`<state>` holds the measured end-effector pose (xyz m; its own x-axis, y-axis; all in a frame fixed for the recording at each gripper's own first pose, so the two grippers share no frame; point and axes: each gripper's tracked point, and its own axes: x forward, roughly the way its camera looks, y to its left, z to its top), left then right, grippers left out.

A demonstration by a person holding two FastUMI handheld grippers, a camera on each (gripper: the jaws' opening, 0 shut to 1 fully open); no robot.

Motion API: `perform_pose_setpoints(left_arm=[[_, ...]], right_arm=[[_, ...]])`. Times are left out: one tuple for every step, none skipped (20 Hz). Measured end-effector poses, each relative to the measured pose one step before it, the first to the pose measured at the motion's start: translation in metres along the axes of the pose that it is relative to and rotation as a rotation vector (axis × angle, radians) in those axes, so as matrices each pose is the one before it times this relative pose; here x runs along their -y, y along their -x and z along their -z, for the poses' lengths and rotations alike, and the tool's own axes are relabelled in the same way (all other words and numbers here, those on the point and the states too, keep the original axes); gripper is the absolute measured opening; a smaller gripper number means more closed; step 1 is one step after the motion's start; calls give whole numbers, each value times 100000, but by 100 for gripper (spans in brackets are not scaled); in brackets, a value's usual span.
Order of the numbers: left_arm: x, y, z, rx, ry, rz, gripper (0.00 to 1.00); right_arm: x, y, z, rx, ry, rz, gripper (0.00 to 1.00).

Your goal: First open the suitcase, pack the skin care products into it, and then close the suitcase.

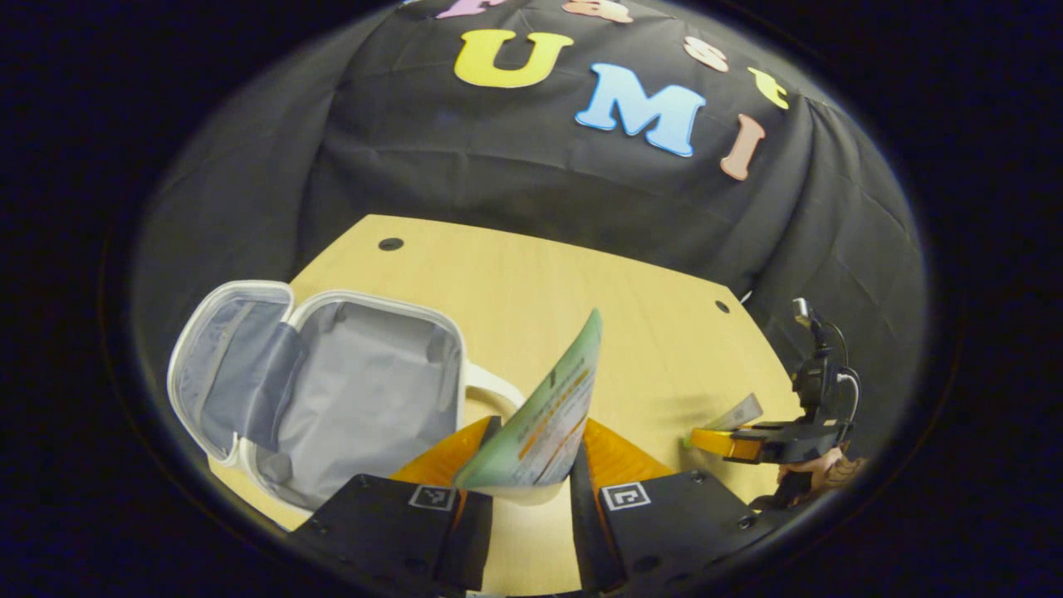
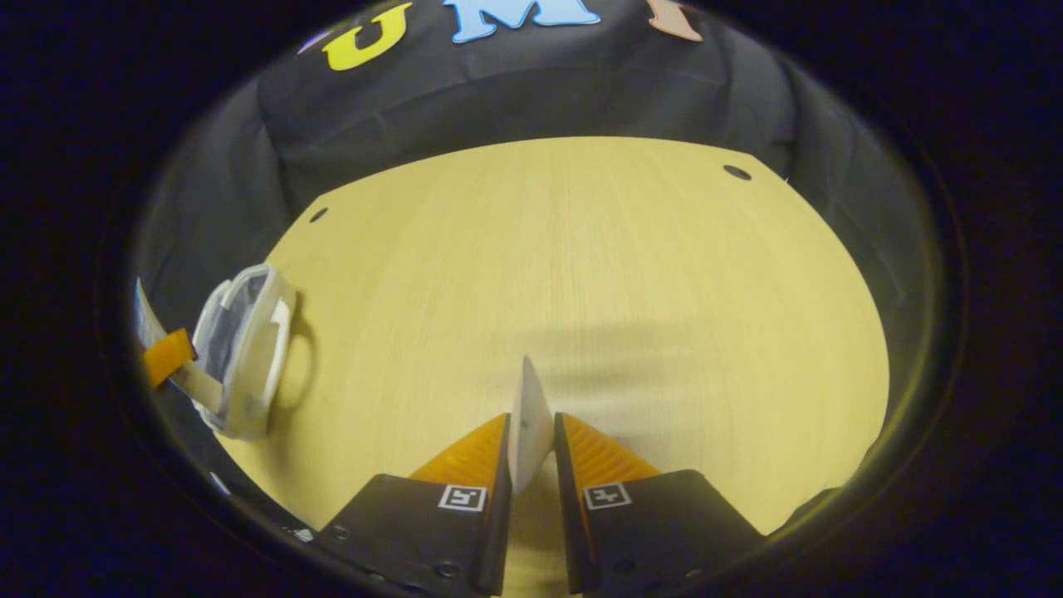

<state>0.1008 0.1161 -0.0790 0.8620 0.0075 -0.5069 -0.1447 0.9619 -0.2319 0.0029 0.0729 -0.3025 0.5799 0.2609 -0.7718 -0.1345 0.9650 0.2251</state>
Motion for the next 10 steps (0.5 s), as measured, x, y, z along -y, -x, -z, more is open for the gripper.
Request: perform_pose_setpoints(left_arm=[[-1558, 403, -262, -13, 1699, -1519, 49], [-1514, 496, -99, 161, 1428, -1499, 47], [-1467, 525, -291, 19, 1182, -1598, 49], [-1149, 369, -452, -41, 683, -1694, 49], [-1115, 202, -341, -144, 434, -1553, 48], [-1145, 140, -212, -443, 49, -1109, 51], [-827, 81, -430, -1195, -300, -504, 47], [-504, -172, -327, -2913, -632, 503, 47], [-577, -166, 74, -3898, -1293, 723, 49], [-765, -681, 310, -5057, -1961, -217, 49]], right_arm=[[-1680, 614, -397, 1057, 993, -3289, 28], [-1888, 593, -670, 890, 1161, -4262, 27], [-2009, 556, -575, 778, 1309, -4592, 27], [-2162, 313, -674, 487, 1780, -4422, 27], [-2167, 231, -561, -103, 2144, -4296, 28], [-2399, -89, -576, -473, 2402, -4417, 27], [-2461, -123, -386, -928, 2576, -4776, 27], [-2501, -405, -436, -1577, 2633, -4890, 27], [-2530, -798, -162, -2156, 2661, -4726, 27], [-2443, -806, -241, -2685, 2644, -4550, 27]])
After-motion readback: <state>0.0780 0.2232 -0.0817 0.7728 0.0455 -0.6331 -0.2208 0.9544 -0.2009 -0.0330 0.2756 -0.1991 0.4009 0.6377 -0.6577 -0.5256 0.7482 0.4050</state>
